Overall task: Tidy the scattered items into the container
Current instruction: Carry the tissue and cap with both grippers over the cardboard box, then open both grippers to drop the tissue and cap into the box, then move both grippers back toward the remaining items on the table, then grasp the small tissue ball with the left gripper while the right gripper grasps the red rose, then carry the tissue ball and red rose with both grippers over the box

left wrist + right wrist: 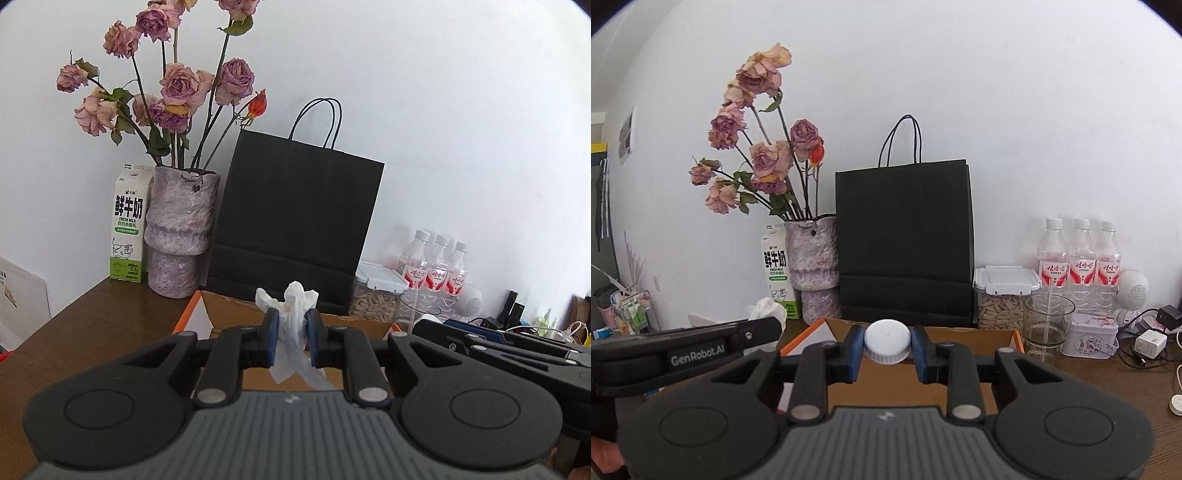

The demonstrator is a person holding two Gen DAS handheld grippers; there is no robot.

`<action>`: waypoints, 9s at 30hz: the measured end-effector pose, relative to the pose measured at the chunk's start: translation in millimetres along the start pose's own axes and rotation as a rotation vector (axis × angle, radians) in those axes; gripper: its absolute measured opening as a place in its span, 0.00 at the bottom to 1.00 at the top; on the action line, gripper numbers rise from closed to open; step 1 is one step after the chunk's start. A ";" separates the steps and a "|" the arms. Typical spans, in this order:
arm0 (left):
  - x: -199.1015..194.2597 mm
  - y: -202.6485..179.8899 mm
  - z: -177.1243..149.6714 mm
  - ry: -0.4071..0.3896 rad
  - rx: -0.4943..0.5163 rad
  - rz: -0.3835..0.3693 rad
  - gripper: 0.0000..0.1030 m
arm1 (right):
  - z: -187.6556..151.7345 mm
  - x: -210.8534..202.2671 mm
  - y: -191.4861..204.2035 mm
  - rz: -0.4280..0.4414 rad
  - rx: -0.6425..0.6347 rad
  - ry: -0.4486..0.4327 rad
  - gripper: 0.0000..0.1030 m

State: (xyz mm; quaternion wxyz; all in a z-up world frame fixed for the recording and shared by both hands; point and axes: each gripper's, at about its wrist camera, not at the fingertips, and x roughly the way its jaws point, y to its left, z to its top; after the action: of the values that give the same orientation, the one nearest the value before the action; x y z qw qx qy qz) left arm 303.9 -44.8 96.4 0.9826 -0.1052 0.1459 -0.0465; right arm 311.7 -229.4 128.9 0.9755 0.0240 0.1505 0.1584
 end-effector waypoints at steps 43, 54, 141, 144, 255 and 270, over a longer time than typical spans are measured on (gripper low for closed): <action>91.1 20.4 -22.6 0.187 0.027 0.187 1.00 | -32.6 84.8 -33.8 -0.131 0.061 0.237 0.98; 77.6 15.7 -17.3 0.132 0.028 0.151 1.00 | -27.7 78.4 -26.3 -0.112 0.034 0.230 1.00; -129.1 139.9 -119.6 0.290 0.024 0.372 1.00 | -169.5 -117.5 -53.1 -0.264 0.018 0.392 0.98; -119.2 143.3 -121.9 0.311 0.023 0.384 1.00 | -171.4 -111.6 -54.9 -0.265 0.019 0.406 0.96; 42.4 15.5 -7.0 0.078 0.045 -0.043 0.23 | -29.4 40.4 -26.5 -0.070 0.006 0.044 0.42; 113.9 33.6 -40.2 0.288 0.035 0.016 0.23 | -62.1 96.8 -35.2 -0.060 -0.008 0.238 0.42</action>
State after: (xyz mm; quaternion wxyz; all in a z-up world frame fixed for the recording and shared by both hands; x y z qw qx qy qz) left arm 402.6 -33.7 19.9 0.9535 -0.0789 0.2855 -0.0559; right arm 391.2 -232.2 38.7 0.9552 -0.0034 0.2651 0.1316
